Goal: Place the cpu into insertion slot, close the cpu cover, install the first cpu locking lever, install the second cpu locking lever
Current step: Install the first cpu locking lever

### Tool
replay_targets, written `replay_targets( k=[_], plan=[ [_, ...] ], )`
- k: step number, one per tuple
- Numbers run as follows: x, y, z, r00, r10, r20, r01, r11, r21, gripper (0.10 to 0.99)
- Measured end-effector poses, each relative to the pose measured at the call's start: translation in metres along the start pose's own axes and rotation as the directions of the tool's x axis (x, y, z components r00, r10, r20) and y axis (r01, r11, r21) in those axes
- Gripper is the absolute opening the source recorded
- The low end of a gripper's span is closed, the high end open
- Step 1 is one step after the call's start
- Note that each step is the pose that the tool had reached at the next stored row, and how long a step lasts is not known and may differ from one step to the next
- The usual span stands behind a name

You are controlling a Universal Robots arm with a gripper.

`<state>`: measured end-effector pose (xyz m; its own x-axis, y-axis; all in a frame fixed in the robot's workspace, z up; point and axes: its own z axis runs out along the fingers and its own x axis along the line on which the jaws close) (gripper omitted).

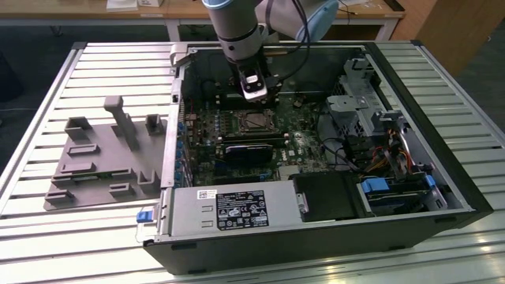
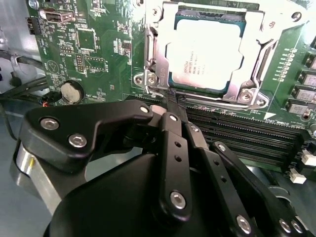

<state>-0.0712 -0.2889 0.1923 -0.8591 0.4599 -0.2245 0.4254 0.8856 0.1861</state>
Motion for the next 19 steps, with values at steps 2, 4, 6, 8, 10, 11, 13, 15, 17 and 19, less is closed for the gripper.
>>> replay_targets(
  k=[2, 4, 6, 8, 10, 11, 13, 15, 17, 19],
  plan=[
    [-0.0009, -0.0005, 0.0001, 1.0000, 0.000, 0.0000, 0.000, 1.0000, 0.000, 0.102],
    [-0.0011, -0.0009, 0.0001, 1.0000, 0.000, 0.0001, 0.000, 1.0000, 0.000, 0.102],
    [-0.0012, -0.0011, 0.0001, 1.0000, 0.000, 0.0000, 0.000, 1.0000, 0.000, 0.102],
    [-0.0014, -0.0014, 0.0000, 1.0000, 0.000, -0.0001, 0.000, 1.0000, 0.000, 0.102],
    [-0.0016, -0.0018, 0.0000, 1.0000, 0.000, -0.0001, 0.000, 1.0000, 0.000, 0.102],
    [-0.0017, -0.0019, 0.0000, 1.0000, 0.000, -0.0001, 0.000, 1.0000, 0.000, 0.102],
    [-0.0018, -0.0022, 0.0000, 1.0000, 0.000, 0.0000, 0.000, 1.0000, 0.000, 0.102],
    [-0.0019, -0.0024, 0.0000, 1.0000, 0.000, -0.0001, 0.000, 1.0000, 0.000, 0.102],
    [-0.0019, -0.0026, 0.0002, 1.0000, 0.000, -0.0001, 0.000, 1.0000, 0.000, 0.102],
    [-0.0019, -0.0029, 0.0006, 1.0000, 0.000, -0.0002, 0.000, 1.0000, 0.000, 0.102]
  ],
)
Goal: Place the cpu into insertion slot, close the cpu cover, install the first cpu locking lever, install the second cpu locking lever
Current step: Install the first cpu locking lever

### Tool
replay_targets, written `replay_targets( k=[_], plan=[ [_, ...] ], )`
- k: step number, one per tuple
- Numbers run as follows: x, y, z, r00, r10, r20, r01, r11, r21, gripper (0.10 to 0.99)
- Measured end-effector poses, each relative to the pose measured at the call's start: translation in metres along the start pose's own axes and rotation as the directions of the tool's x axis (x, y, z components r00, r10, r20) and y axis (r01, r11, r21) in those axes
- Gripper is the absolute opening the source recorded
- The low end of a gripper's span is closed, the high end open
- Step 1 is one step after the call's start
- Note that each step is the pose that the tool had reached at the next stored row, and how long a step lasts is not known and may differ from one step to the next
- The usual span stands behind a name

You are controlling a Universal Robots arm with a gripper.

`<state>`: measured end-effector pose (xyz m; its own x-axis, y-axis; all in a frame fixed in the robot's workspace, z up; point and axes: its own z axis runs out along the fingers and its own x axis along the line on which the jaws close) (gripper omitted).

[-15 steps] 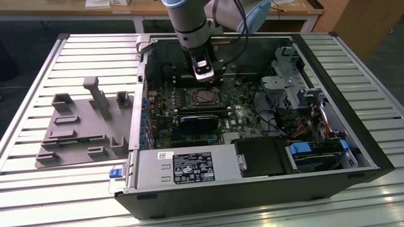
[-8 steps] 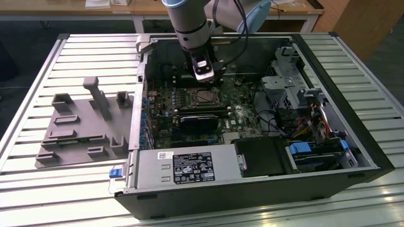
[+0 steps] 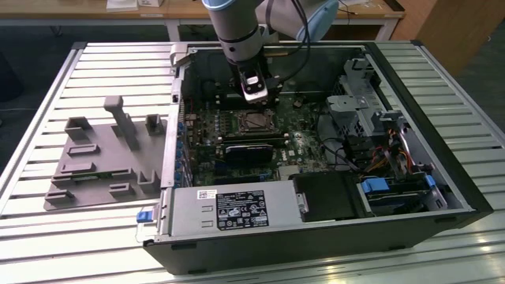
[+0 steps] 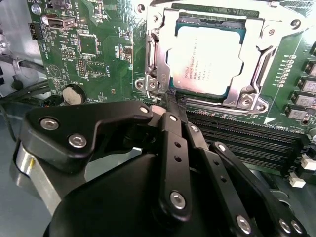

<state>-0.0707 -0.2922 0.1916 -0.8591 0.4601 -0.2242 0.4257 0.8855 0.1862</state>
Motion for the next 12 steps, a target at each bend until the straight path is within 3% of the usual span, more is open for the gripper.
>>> replay_targets(
  k=[7, 12],
  plan=[
    [-0.0002, 0.0002, -0.0005, 1.0000, 0.000, 0.0003, 0.000, 1.0000, -0.001, 0.102],
    [-0.0016, 0.0014, -0.0067, 1.0000, 0.000, 0.0001, 0.000, 1.0000, 0.000, 0.102]
  ],
)
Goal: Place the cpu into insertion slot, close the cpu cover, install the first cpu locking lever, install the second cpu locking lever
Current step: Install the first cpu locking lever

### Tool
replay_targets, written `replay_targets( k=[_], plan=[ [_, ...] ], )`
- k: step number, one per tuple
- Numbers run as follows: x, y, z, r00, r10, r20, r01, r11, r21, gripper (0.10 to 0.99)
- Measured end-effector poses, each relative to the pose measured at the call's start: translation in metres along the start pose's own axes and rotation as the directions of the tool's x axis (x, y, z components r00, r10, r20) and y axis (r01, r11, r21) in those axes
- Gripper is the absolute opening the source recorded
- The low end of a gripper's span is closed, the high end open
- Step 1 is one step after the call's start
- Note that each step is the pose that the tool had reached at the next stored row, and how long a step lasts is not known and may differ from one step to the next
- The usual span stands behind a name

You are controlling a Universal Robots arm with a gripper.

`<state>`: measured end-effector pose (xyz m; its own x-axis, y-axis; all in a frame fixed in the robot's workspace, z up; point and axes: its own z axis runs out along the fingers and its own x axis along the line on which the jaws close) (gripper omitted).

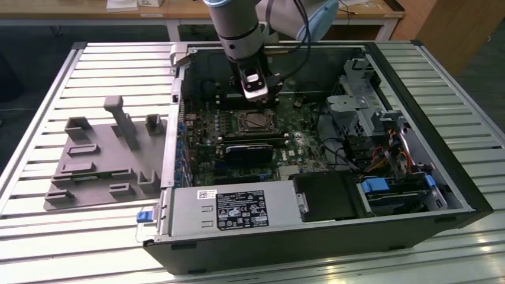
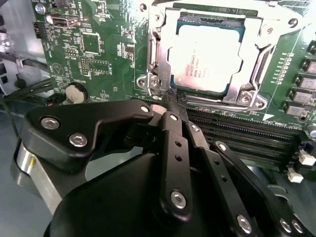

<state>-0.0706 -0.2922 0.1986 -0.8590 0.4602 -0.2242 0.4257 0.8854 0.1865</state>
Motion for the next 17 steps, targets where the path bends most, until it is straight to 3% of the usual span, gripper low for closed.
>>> replay_targets(
  k=[17],
  plan=[
    [-0.0049, 0.0040, -0.0207, 1.0000, 0.000, 0.0000, 0.000, 1.0000, 0.000, 0.102]
  ],
)
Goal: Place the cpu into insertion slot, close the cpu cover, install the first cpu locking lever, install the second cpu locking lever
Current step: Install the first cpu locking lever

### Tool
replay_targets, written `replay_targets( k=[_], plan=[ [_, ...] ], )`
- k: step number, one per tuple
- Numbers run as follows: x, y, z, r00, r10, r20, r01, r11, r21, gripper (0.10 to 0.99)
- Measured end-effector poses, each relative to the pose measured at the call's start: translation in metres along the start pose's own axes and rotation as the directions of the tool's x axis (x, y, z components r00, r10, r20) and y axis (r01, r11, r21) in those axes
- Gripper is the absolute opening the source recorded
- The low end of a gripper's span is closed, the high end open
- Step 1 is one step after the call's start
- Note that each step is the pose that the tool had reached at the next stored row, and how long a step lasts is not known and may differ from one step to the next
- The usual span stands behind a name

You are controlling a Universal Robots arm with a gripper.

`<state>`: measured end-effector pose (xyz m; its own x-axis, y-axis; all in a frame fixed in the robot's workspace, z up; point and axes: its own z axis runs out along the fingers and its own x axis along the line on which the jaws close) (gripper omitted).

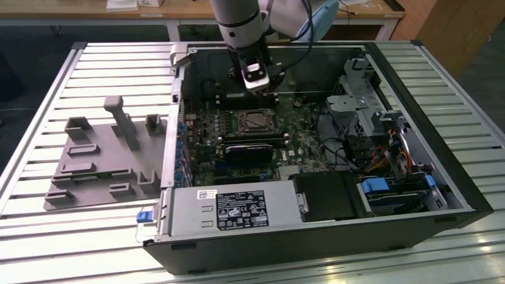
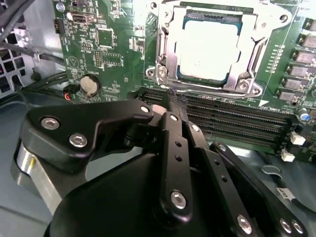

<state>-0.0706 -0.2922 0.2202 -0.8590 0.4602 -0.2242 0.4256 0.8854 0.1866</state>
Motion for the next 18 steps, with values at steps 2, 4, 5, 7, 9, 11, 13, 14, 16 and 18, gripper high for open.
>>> replay_targets(
  k=[2, 4, 5, 7, 9, 11, 13, 14, 16, 18],
  plan=[
    [0.0000, 0.0000, 0.0000, 1.0000, 0.000, 0.0000, 0.000, 1.0000, 0.000, 0.102],
    [0.0000, 0.0000, -0.0001, 1.0000, 0.000, 0.0000, 0.000, 1.0000, 0.000, 0.102],
    [0.0000, 0.0000, -0.0001, 1.0000, 0.000, 0.0004, 0.000, 1.0000, 0.001, 0.102],
    [-0.0001, 0.0001, 0.0000, 1.0000, -0.002, -0.0010, 0.002, 1.0000, 0.007, 0.102],
    [-0.0005, 0.0002, 0.0006, 1.0000, -0.004, -0.0088, 0.004, 0.9997, 0.023, 0.102],
    [-0.0011, 0.0005, 0.0012, 0.9997, -0.005, -0.0250, 0.006, 0.9991, 0.042, 0.102],
    [-0.0020, 0.0009, 0.0017, 0.9991, -0.006, -0.0430, 0.008, 0.9979, 0.064, 0.102],
    [-0.0025, 0.0012, 0.0019, 0.9987, -0.007, -0.0507, 0.010, 0.9970, 0.077, 0.102],
    [-0.0033, 0.0016, 0.0022, 0.9980, -0.008, -0.0627, 0.014, 0.9950, 0.099, 0.102],
    [-0.0040, 0.0019, 0.0026, 0.9974, -0.010, -0.0712, 0.019, 0.9926, 0.120, 0.102]
  ],
)
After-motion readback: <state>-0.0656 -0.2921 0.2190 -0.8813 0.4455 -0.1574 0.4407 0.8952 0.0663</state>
